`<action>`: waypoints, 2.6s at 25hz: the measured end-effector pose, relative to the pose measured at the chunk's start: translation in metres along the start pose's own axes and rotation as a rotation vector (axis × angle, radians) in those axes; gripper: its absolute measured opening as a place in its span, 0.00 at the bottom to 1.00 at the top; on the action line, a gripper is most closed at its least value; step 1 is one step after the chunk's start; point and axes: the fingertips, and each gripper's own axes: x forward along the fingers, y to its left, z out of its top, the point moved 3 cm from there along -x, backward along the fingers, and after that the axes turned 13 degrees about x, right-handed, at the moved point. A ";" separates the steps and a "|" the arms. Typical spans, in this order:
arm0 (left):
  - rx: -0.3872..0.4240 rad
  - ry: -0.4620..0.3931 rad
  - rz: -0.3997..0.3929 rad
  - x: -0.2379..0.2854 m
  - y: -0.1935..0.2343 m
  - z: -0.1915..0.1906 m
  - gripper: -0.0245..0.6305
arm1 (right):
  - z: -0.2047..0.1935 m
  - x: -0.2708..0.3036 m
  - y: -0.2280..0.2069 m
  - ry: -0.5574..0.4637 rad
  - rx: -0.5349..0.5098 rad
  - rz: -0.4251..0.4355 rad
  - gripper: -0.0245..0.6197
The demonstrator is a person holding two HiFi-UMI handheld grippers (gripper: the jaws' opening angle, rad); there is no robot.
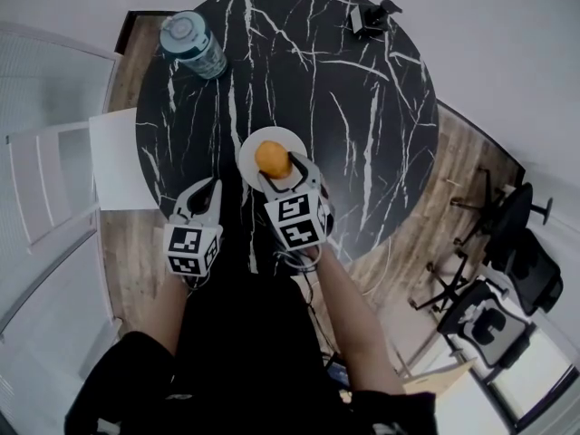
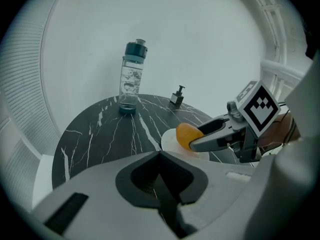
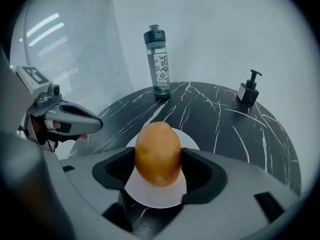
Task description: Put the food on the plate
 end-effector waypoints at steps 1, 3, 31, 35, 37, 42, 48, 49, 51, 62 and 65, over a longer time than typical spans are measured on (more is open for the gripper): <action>-0.002 -0.001 0.000 -0.001 0.000 0.000 0.04 | -0.001 0.000 0.000 0.002 -0.002 -0.002 0.48; -0.005 -0.003 0.002 -0.002 -0.001 0.000 0.04 | -0.002 0.001 0.000 0.006 -0.002 -0.005 0.48; 0.031 -0.073 0.022 -0.048 -0.019 0.021 0.04 | 0.001 -0.045 0.018 -0.182 0.088 0.006 0.51; 0.049 -0.094 0.022 -0.057 -0.028 0.028 0.04 | 0.001 -0.065 0.021 -0.247 0.116 0.001 0.51; 0.055 -0.104 0.024 -0.062 -0.032 0.032 0.04 | 0.001 -0.074 0.023 -0.269 0.132 0.006 0.48; 0.066 -0.130 0.027 -0.071 -0.043 0.043 0.04 | -0.001 -0.098 0.026 -0.334 0.174 -0.005 0.31; 0.085 -0.172 0.029 -0.081 -0.065 0.059 0.04 | -0.006 -0.132 0.023 -0.422 0.167 -0.058 0.07; 0.090 -0.180 0.030 -0.083 -0.069 0.062 0.04 | -0.007 -0.137 0.022 -0.435 0.166 -0.062 0.05; 0.098 -0.193 0.034 -0.086 -0.077 0.067 0.04 | -0.008 -0.148 0.019 -0.458 0.169 -0.064 0.04; 0.135 -0.321 0.108 -0.143 -0.115 0.105 0.04 | 0.002 -0.238 0.021 -0.654 0.100 -0.109 0.03; 0.154 -0.368 0.129 -0.165 -0.123 0.120 0.04 | 0.012 -0.272 0.025 -0.734 0.070 -0.115 0.03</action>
